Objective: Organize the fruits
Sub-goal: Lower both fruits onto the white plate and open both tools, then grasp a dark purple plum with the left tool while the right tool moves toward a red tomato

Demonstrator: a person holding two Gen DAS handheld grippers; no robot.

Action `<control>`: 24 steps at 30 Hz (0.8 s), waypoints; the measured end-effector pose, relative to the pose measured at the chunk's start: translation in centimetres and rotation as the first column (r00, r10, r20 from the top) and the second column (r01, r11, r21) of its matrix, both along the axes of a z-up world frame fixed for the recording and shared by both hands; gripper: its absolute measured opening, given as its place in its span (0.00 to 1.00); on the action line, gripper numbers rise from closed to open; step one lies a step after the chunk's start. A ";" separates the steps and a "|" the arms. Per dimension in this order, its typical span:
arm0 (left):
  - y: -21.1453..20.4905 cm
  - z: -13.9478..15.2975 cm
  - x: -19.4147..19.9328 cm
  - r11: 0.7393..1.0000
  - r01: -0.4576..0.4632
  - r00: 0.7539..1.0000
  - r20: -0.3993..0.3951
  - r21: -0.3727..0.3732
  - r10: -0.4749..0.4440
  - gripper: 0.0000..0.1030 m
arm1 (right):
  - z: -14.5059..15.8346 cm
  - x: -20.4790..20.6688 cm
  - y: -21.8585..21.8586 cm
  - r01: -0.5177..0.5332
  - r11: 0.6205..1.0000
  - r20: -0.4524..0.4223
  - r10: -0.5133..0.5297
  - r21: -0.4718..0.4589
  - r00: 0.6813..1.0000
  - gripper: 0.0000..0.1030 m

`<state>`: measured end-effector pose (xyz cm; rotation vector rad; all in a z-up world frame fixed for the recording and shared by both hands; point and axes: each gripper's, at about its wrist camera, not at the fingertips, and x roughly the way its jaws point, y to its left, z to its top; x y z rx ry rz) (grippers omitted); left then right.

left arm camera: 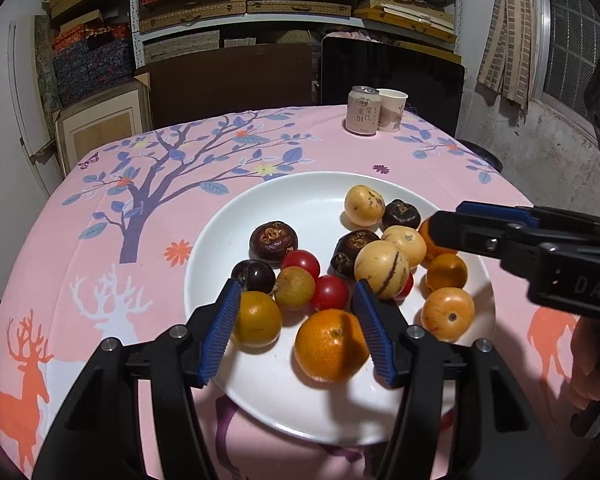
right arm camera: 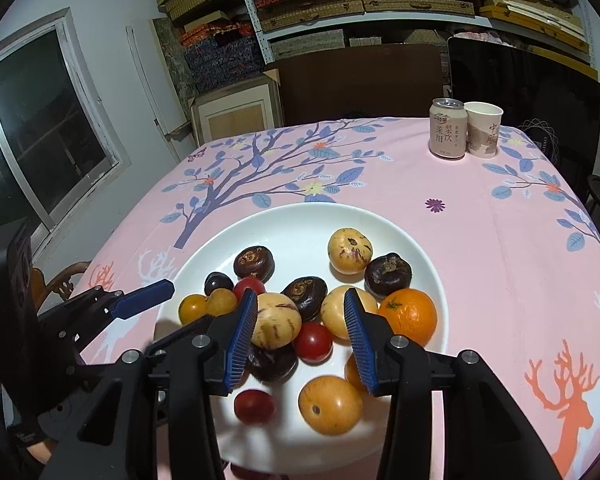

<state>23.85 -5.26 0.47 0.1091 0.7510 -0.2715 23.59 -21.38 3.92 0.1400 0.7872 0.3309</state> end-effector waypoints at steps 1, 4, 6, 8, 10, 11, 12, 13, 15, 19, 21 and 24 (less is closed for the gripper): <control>0.1 0.1 -0.5 1.000 0.004 1.000 -0.002 0.001 -0.004 0.56 | 0.1 -0.5 -0.3 0.002 1.000 0.005 -0.002 0.006 1.000 0.44; 0.6 0.3 -2.6 1.000 0.004 1.000 0.011 0.001 -0.004 0.81 | 0.3 -2.7 -1.2 0.006 0.999 0.011 -0.006 0.039 1.000 0.44; 1.2 0.5 -4.5 1.000 0.011 1.000 0.027 -0.013 -0.011 0.84 | 0.0 -4.6 -1.8 0.006 0.998 0.006 -0.006 0.066 1.000 0.44; 1.5 0.3 -6.1 0.999 0.030 0.999 0.012 -0.014 -0.030 0.86 | -0.4 -6.2 -2.3 0.009 0.997 0.006 -0.009 0.082 1.000 0.45; 1.6 -0.2 -7.5 0.999 0.051 0.999 -0.002 -0.005 -0.051 0.89 | -1.0 -7.9 -2.8 0.016 0.994 0.002 -0.017 0.106 1.000 0.45; 1.6 -0.6 -8.3 0.998 0.066 0.998 -0.012 0.002 -0.066 0.90 | -1.3 -8.6 -2.9 0.019 0.993 0.001 -0.019 0.117 1.000 0.45; 1.4 -0.9 -9.0 0.997 0.076 0.997 -0.018 0.007 -0.076 0.91 | -1.6 -9.3 -3.1 0.021 0.992 0.003 -0.022 0.125 1.000 0.45; 1.2 -1.3 -9.6 0.996 0.090 0.996 -0.024 0.015 -0.090 0.91 | -1.8 -10.0 -3.1 0.023 0.991 0.009 -0.025 0.130 1.000 0.45; 0.6 -2.1 -10.5 0.994 0.101 0.995 -0.028 0.052 -0.100 0.91 | -2.4 -10.9 -3.3 0.031 0.991 0.022 -0.034 0.133 0.999 0.45; -0.6 -3.8 -11.4 0.989 0.108 0.993 -0.053 0.096 -0.103 0.91 | -3.8 -11.6 -4.3 0.061 0.982 0.008 -0.064 0.180 0.998 0.45; -1.0 -4.1 -11.5 0.989 0.113 0.992 -0.061 0.100 -0.107 0.91 | -4.6 -11.9 -4.6 0.076 0.979 0.000 -0.077 0.189 0.997 0.45; -1.4 -4.5 -11.4 0.988 0.112 0.992 -0.062 0.109 -0.106 0.91 | -5.7 -12.0 -5.0 0.089 0.977 -0.019 -0.087 0.193 0.996 0.45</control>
